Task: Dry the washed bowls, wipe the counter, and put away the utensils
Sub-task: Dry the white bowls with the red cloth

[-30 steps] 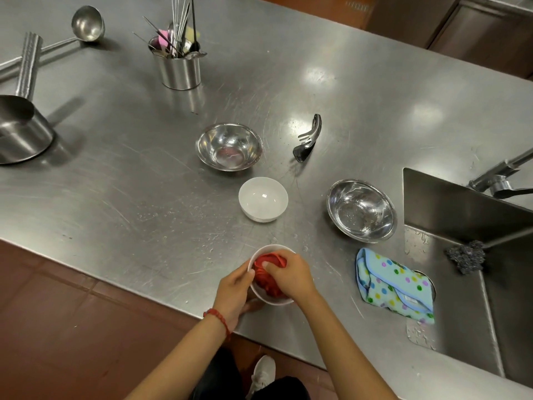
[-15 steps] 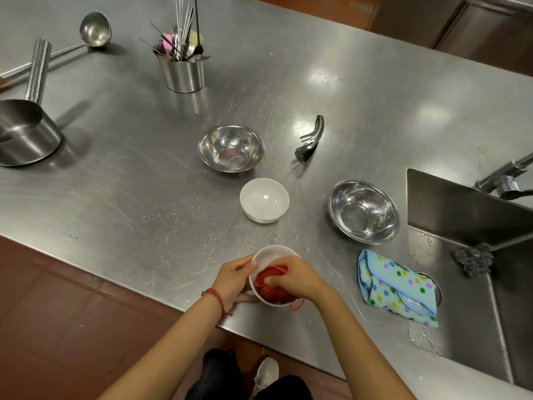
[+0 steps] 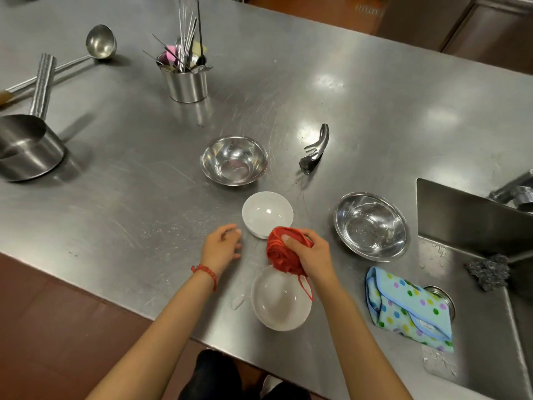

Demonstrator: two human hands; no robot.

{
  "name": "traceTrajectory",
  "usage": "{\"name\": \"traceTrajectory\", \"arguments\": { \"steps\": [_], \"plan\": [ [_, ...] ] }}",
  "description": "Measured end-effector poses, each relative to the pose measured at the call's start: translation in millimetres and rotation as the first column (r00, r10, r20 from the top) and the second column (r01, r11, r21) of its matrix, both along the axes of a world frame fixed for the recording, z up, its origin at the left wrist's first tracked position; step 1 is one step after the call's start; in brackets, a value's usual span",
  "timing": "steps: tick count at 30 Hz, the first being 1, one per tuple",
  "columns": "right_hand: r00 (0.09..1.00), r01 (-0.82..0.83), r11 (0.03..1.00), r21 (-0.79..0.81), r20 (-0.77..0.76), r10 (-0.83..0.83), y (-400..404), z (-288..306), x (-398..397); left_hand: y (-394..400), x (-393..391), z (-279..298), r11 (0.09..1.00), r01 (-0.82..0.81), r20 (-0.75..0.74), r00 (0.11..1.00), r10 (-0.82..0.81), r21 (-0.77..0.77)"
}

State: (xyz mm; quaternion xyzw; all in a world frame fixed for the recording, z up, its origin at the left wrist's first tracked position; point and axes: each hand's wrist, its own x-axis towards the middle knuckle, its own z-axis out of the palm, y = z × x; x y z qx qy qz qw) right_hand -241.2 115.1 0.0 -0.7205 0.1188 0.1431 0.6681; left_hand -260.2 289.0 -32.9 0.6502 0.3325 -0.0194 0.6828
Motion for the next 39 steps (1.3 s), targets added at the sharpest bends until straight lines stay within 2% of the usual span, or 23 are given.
{"name": "traceTrajectory", "arguments": {
  "steps": [4, 9, 13, 15, 18, 20, 22, 26, 28, 30, 33, 35, 37, 39],
  "plan": [
    [0.99, 0.13, 0.991, 0.033, -0.058, -0.128, 23.6, 1.8, 26.2, 10.5, 34.3, -10.1, 0.998, 0.043, -0.011, 0.999, -0.044, -0.053],
    [0.986, 0.167, 0.967, -0.195, 0.022, -0.166, 49.4, -2.1, 58.2, 19.8, 65.7, -24.9, 0.981, 0.185, 0.001, 0.983, -0.185, -0.051],
    [0.994, 0.106, 0.892, -0.439, 0.077, -0.08, 69.7, -12.1, 75.8, 20.1, 74.0, -28.6, 0.954, 0.25, 0.004, 0.968, -0.253, -0.166],
    [0.996, 0.076, 0.862, -0.501, 0.075, -0.044, 79.2, -18.5, 79.3, 21.1, 76.6, -30.7, 0.956, 0.258, 0.025, 0.966, -0.257, -0.14],
    [0.997, 0.065, 0.858, -0.51, 0.073, -0.032, 90.7, -26.4, 78.6, 23.0, 78.4, -27.9, 0.949, 0.276, 0.071, 0.961, -0.268, -0.151],
    [0.997, 0.015, 0.841, -0.54, 0.073, 0.029, 93.0, -30.4, 78.5, 23.6, 79.2, -26.3, 0.944, 0.265, 0.081, 0.964, -0.254, -0.195],
    [0.99, -0.102, 0.817, -0.568, 0.021, 0.138, 90.1, -31.3, 79.7, 23.4, 79.3, -24.6, 0.943, 0.258, 0.083, 0.966, -0.246, -0.21],
    [0.932, -0.338, 0.77, -0.541, -0.081, 0.352, 75.1, -26.4, 83.6, 22.7, 80.1, -23.1, 0.947, 0.255, 0.096, 0.966, -0.24, -0.194],
    [0.903, -0.406, 0.731, -0.549, -0.116, 0.414, 69.2, -25.0, 87.0, 22.4, 79.6, -24.9, 0.948, 0.266, 0.091, 0.963, -0.253, -0.175],
    [0.928, -0.353, 0.747, -0.563, -0.111, 0.355, 70.5, -25.6, 88.6, 23.0, 79.0, -26.7, 0.947, 0.274, 0.08, 0.961, -0.264, -0.166],
    [0.995, -0.095, 0.852, -0.515, -0.052, 0.08, 84.4, -30.2, 83.4, 23.7, 80.2, -26.6, 0.944, 0.304, 0.074, 0.952, -0.296, -0.13],
    [1.0, -0.018, 0.863, -0.505, -0.028, 0.004, 90.1, -32.7, 78.6, 25.0, 82.1, -24.8, 0.944, 0.309, 0.073, 0.95, -0.303, -0.113],
    [0.991, -0.131, 0.839, -0.528, -0.05, 0.123, 86.6, -31.0, 79.2, 26.7, 85.5, -23.5, 0.943, 0.315, 0.078, 0.948, -0.308, -0.103],
    [0.928, -0.352, 0.745, -0.566, -0.107, 0.358, 75.2, -25.1, 85.1, 27.8, 90.7, -21.4, 0.938, 0.335, 0.083, 0.941, -0.329, -0.085]
  ]
}}
